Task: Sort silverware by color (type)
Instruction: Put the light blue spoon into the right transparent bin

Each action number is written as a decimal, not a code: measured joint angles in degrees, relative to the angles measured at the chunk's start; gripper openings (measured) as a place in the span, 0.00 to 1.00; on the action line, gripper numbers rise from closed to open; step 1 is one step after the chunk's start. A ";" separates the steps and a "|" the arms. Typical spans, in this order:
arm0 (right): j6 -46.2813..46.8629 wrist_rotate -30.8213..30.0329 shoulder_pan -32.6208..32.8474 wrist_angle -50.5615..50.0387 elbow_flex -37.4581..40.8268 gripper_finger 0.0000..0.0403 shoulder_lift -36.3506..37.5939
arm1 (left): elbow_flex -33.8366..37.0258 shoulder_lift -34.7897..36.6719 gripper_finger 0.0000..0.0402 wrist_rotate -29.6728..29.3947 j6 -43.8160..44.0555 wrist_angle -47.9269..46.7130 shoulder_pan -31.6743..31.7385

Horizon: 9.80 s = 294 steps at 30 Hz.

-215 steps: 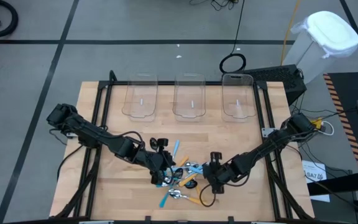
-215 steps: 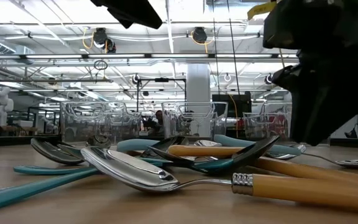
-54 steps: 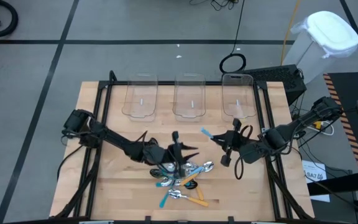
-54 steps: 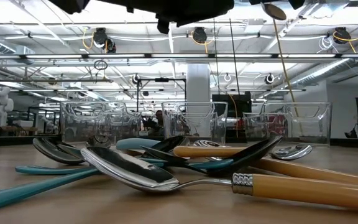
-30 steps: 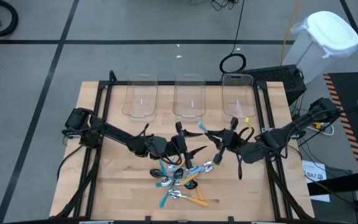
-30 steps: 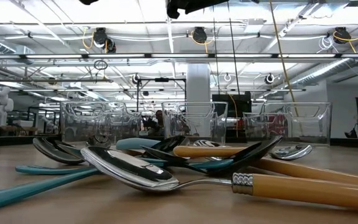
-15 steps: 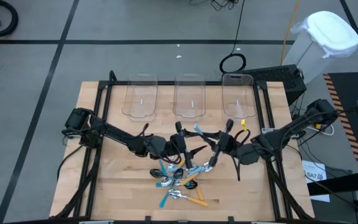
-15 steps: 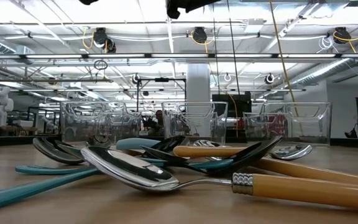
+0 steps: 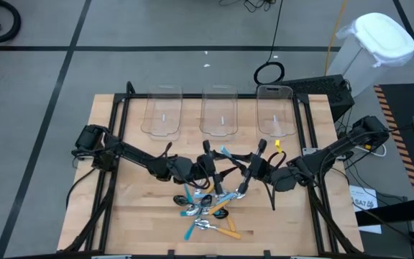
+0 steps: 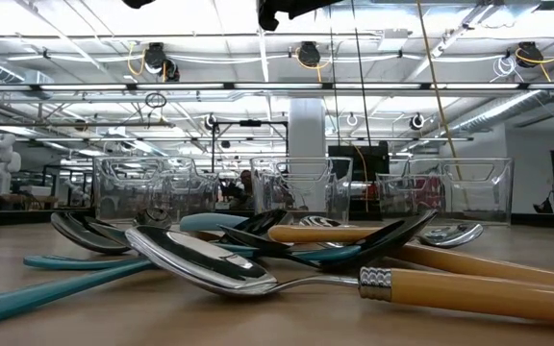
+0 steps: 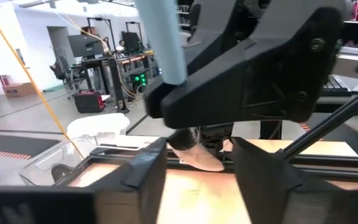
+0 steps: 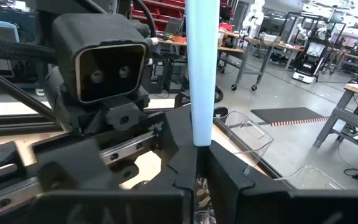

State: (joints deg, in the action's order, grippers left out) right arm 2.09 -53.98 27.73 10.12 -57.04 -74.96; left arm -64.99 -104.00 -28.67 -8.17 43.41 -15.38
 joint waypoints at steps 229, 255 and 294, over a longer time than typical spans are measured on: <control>3.26 27.19 -60.02 -32.35 7.29 0.10 16.63 | 0.02 2.38 0.46 6.30 14.71 -21.15 2.83; 3.28 33.31 -72.03 -21.45 21.26 0.10 16.26 | 0.02 2.38 0.46 6.27 14.36 -20.89 2.83; 3.87 32.96 -73.90 -15.05 24.74 0.11 4.90 | 0.02 2.38 0.46 6.23 14.30 -20.87 2.92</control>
State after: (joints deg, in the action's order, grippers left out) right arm 5.96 -21.01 -46.17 -4.93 -32.29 -70.06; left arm -64.97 -101.62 -22.44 6.13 22.54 -12.47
